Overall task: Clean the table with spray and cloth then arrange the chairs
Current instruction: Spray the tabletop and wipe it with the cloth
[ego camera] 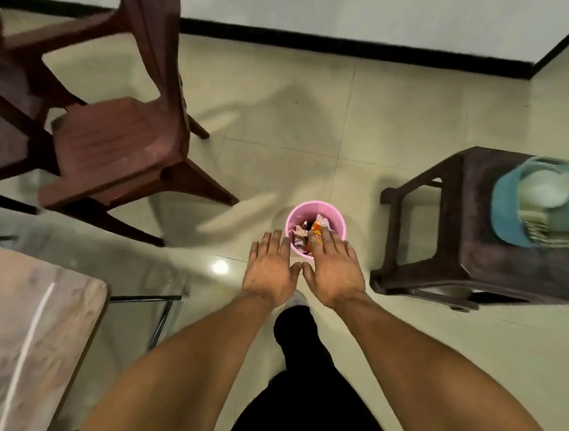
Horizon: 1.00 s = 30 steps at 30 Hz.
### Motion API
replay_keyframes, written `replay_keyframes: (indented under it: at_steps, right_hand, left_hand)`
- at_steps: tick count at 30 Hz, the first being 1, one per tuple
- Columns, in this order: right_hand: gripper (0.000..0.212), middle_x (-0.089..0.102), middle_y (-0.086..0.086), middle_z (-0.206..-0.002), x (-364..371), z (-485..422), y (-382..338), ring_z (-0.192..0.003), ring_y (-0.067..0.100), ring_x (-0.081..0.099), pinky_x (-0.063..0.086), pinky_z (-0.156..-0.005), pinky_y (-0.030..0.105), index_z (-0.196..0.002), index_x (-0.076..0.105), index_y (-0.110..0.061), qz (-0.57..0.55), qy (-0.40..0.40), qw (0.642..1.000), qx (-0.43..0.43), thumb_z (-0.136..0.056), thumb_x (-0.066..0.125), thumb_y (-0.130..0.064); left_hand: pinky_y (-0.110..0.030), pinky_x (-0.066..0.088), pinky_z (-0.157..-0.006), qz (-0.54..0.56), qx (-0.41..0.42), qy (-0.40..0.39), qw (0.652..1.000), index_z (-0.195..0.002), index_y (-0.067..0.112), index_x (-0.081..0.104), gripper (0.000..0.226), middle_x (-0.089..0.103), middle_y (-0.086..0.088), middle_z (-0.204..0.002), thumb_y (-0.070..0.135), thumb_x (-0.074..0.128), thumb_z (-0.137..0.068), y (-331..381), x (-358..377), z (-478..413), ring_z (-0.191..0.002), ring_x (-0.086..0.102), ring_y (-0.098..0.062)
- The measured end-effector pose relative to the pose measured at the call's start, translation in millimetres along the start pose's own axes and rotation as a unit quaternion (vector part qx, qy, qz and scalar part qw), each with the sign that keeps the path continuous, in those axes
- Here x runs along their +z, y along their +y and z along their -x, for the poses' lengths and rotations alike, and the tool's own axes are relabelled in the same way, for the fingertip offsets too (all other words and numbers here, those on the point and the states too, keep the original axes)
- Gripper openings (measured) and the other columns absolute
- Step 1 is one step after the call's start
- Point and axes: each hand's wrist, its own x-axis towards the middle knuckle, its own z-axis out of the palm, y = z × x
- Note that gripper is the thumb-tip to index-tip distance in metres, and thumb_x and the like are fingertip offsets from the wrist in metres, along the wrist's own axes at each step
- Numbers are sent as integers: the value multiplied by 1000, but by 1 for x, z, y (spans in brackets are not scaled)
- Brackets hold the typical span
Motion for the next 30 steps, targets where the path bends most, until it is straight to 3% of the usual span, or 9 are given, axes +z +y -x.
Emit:
replay_keyframes:
  at_steps: [3, 8, 12, 18, 25, 30]
  right_hand:
    - [70, 5, 9, -167, -38, 63, 0, -154, 28, 6, 8, -122, 47, -160, 11, -23, 32, 19, 999, -4, -100, 34, -51]
    - [65, 12, 10, -166, -91, 133, 20, -152, 28, 12, 12, -122, 49, -158, 18, -24, 40, 68, 996, 29, -100, 30, -51]
    - [68, 6, 8, -167, -129, 172, 71, -153, 26, 7, 9, -123, 48, -159, 14, -25, 46, 96, 989, 99, -100, 31, -53]
    - [66, 9, 8, -167, -164, 195, 177, -153, 26, 9, 11, -123, 47, -158, 16, -24, 8, 137, 972, 190, -101, 33, -50]
    - [69, 18, 9, -165, -159, 162, 329, -152, 25, 14, 13, -123, 44, -157, 21, -16, -21, 84, 970, 229, -99, 37, -50]
    - [68, 11, 9, -167, -137, 120, 421, -154, 25, 6, 1, -124, 42, -159, 14, -13, 4, -33, 988, 150, -101, 35, -41]
  left_hand:
    - [-48, 6, -126, -38, 43, 16, 998, -160, 13, 14, 68, 10, -11, -168, 47, 32, -104, 24, -25, 59, -156, 4, -28]
    - [-48, 6, -126, -68, 121, 40, 990, -161, 14, 13, 65, 9, -11, -169, 46, 26, -105, 81, -49, 101, -156, 5, -30]
    - [-49, 9, -126, -80, 199, 70, 974, -158, 13, 21, 62, 12, -14, -168, 45, 27, -105, 153, -69, 97, -155, 7, -32]
    - [-47, 4, -127, -85, 277, 67, 955, -160, 14, 16, 65, 10, -12, -168, 44, 31, -104, 275, -83, 58, -156, 4, -30]
    - [-45, 5, -127, -86, 283, 8, 955, -160, 14, 15, 69, 9, -10, -169, 45, 37, -103, 394, -55, -31, -156, 4, -27]
    - [-39, 10, -127, -36, 253, -22, 967, -158, 7, 21, 69, 18, -15, -166, 41, 43, -102, 464, -32, -103, -155, 11, -29]
